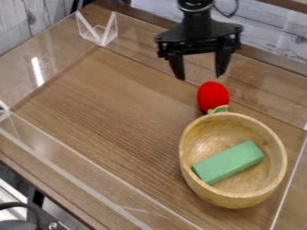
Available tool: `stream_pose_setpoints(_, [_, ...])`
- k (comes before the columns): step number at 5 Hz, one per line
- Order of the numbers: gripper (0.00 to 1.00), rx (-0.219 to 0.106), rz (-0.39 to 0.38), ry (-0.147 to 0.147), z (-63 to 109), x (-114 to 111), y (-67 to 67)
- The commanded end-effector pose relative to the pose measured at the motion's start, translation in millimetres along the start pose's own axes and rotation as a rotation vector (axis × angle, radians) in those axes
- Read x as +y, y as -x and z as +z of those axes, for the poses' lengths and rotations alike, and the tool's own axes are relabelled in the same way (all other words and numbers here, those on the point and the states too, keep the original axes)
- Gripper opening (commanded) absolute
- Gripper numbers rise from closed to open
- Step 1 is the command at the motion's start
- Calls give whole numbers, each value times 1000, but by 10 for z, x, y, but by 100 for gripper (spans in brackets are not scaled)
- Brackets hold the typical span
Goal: Move the red fruit to the left side of the table
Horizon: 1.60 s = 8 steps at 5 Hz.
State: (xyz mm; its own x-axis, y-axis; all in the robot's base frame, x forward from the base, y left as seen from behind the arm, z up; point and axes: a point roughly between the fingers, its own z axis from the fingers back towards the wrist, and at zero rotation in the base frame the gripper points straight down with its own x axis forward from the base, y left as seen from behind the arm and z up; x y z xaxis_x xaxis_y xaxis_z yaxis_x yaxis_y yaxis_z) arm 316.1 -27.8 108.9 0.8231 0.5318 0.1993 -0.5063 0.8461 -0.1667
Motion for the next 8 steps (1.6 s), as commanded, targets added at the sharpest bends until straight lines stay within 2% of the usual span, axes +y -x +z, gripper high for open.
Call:
stream_pose_setpoints(1, [100, -36, -11, 1, 17, -188, -2])
stream_pose_setpoints(3, [100, -37, -26, -39, -148, -374, 133])
stream_pose_setpoints(5, [100, -31, -51, -62, -419, -432, 247])
stream_pose_setpoints(6, [100, -36, -8, -84, -546, -396, 144])
stream_pose_setpoints(7, [0, -41, 31, -96, -615, -366, 44])
stream_pose_setpoints(8, [0, -29, 43, -70, -401, -357, -73])
